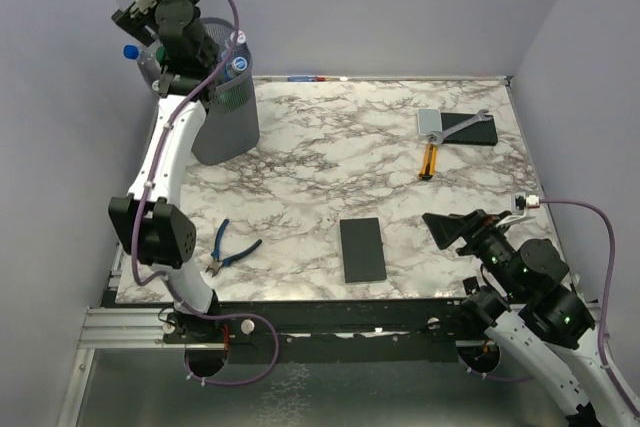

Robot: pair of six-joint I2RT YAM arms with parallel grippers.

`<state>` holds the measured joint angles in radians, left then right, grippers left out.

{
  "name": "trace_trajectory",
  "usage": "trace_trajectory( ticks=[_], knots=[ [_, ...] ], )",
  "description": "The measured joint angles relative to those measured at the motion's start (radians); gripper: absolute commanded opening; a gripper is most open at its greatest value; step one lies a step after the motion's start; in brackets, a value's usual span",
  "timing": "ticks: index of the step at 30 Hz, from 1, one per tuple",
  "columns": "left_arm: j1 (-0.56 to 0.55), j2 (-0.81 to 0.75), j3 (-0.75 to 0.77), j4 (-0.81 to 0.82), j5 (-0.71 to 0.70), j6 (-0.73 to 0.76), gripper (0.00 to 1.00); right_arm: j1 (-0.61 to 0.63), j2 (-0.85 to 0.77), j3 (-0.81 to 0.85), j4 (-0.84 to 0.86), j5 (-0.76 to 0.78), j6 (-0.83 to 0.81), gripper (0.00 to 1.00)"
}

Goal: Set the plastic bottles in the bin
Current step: Place the plastic bottle in the trash bin.

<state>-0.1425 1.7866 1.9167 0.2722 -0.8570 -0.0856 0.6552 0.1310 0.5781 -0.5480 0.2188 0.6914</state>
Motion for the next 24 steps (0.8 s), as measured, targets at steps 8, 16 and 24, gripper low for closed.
trace_trajectory(
  ticks=[8,16,24],
  knots=[
    [0.193,-0.277,-0.299,-0.182,0.025,-0.359,0.83,0.0,-0.017,0.0,0.0,-0.003,-0.001,0.97],
    [0.257,-0.349,-0.461,-0.267,0.188,-0.584,0.57,0.0,-0.018,-0.002,0.0,-0.018,-0.005,0.97],
    [0.256,-0.304,-0.462,-0.269,0.294,-0.679,0.31,0.0,-0.042,-0.002,0.0,-0.022,-0.004,0.97]
  ],
)
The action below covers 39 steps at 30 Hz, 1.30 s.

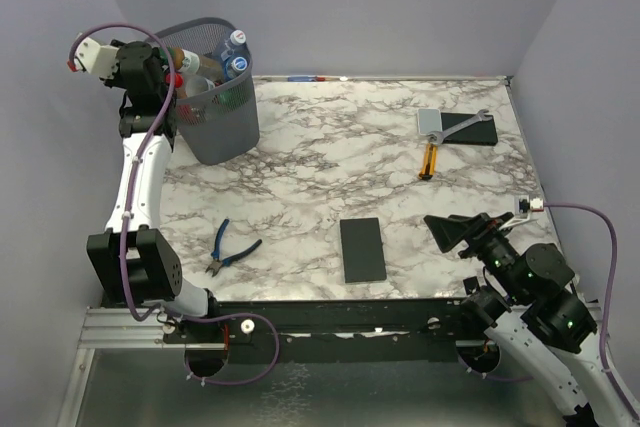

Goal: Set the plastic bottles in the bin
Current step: Place the plastic bottle in the trash bin, then reset both arms

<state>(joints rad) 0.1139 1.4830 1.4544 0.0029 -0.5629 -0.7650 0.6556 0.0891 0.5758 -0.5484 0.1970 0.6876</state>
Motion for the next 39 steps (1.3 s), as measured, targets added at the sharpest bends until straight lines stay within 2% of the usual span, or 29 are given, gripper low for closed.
trace_trajectory(
  ticks=[10,19,21,24,25,30,32,36,39],
  knots=[
    [0.0,0.023,-0.071,0.054,0.074,-0.035,0.24,0.0,0.0,0.0,0.0,0.0,0.0,0.97],
    [-0.013,0.023,-0.119,0.097,0.142,-0.029,0.24,0.0,0.003,0.0,0.0,0.0,0.0,0.97],
    [-0.025,0.023,-0.121,0.106,0.153,-0.03,0.32,0.0,0.005,0.0,0.0,0.0,0.0,0.97],
    [-0.053,0.01,-0.122,0.108,0.156,-0.022,0.54,0.0,0.006,0.001,-0.001,0.0,0.0,0.97],
    [-0.071,-0.004,-0.121,0.108,0.155,-0.005,0.58,0.0,0.007,0.002,-0.001,0.0,0.0,0.97],
    [-0.204,-0.093,-0.079,0.112,0.126,0.117,0.7,0.0,0.019,0.007,0.0,-0.005,-0.012,0.98],
    [-0.294,-0.155,-0.069,0.126,0.117,0.196,0.97,0.0,0.032,0.012,0.0,-0.007,-0.022,0.99],
    [-0.493,-0.29,-0.079,0.129,0.085,0.346,0.99,0.0,0.08,0.05,-0.005,-0.009,-0.049,1.0],
    [-0.623,-0.386,-0.157,0.122,0.035,0.437,0.99,0.0,0.142,0.115,-0.018,-0.002,-0.068,1.0]
  ],
)
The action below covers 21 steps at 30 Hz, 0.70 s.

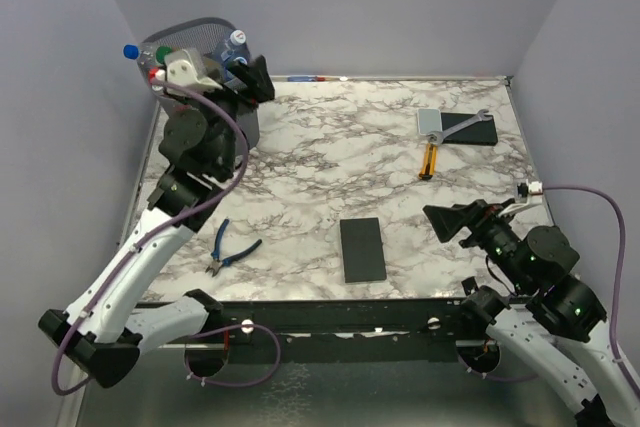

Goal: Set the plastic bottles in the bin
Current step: Reset both arms

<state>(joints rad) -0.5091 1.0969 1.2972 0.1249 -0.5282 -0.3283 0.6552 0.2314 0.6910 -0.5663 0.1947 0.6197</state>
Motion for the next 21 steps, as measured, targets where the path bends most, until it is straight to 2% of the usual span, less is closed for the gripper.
trace_trajectory(
  ticks=[4,10,17,21],
  knots=[
    [-0.185,-0.096,-0.157,-0.047,-0.098,0.104,0.99,0.0,0.106,0.077,-0.004,0.034,-0.025,1.0],
    [-0.395,-0.105,-0.334,-0.164,-0.196,0.168,0.99,0.0,0.297,0.105,0.027,0.129,-0.014,1.0],
    [-0.409,-0.142,-0.477,-0.232,-0.286,0.043,0.99,0.0,0.369,0.103,0.102,0.269,0.063,1.0],
    [-0.41,-0.158,-0.517,-0.228,-0.307,0.04,0.99,0.0,0.38,0.084,0.161,0.427,0.084,1.0]
  ],
)
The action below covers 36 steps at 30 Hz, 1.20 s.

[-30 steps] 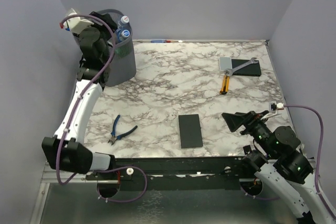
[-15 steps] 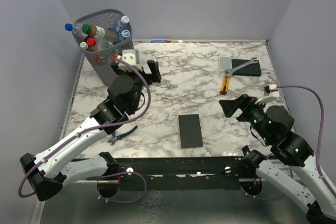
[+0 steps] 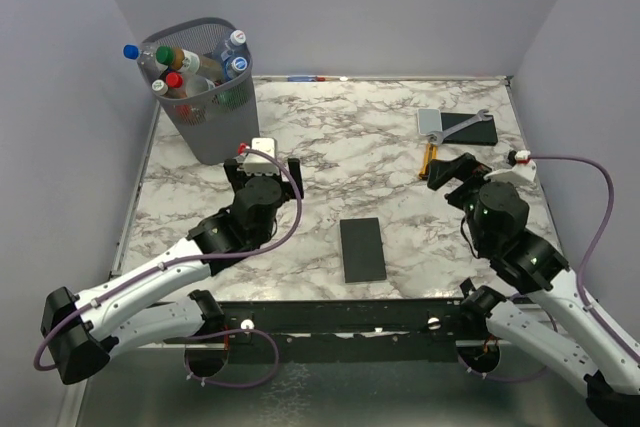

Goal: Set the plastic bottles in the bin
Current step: Reset both arms

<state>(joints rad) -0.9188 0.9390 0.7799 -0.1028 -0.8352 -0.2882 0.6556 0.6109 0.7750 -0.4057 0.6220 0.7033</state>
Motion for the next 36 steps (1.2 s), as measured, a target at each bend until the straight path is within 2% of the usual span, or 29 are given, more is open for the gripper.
trace_trajectory(
  ticks=[6,11,14,17,20,22,25,30,36],
  knots=[
    [0.0,0.006,-0.105,0.036,-0.008,0.008,0.99,0.0,0.08,-0.089,0.141,0.293,-0.155,1.0],
    [0.0,0.048,-0.191,0.046,-0.053,-0.046,0.99,-0.018,0.092,-0.195,0.313,0.381,-0.341,1.0],
    [0.0,0.017,-0.28,0.093,-0.078,-0.043,0.99,-0.06,0.091,-0.255,0.381,0.376,-0.388,1.0],
    [0.0,-0.059,-0.381,0.182,-0.078,0.028,0.99,-0.102,0.143,-0.312,0.468,0.36,-0.406,1.0],
    [0.0,-0.156,-0.479,0.315,-0.043,0.139,0.99,-0.195,0.289,-0.367,0.605,0.32,-0.425,1.0],
    [0.0,-0.184,-0.513,0.375,-0.026,0.177,0.99,-0.275,0.414,-0.393,0.667,0.291,-0.435,1.0],
    [0.0,-0.206,-0.555,0.45,-0.008,0.217,0.99,-0.341,0.519,-0.447,0.828,0.259,-0.488,1.0],
    [0.0,-0.274,-0.616,0.49,-0.004,0.289,0.99,-0.423,0.704,-0.471,1.116,0.182,-0.518,1.0],
    [0.004,-0.456,-0.655,0.475,-0.042,0.415,0.99,-0.492,0.843,-0.475,1.354,0.044,-0.616,1.0]
  ],
)
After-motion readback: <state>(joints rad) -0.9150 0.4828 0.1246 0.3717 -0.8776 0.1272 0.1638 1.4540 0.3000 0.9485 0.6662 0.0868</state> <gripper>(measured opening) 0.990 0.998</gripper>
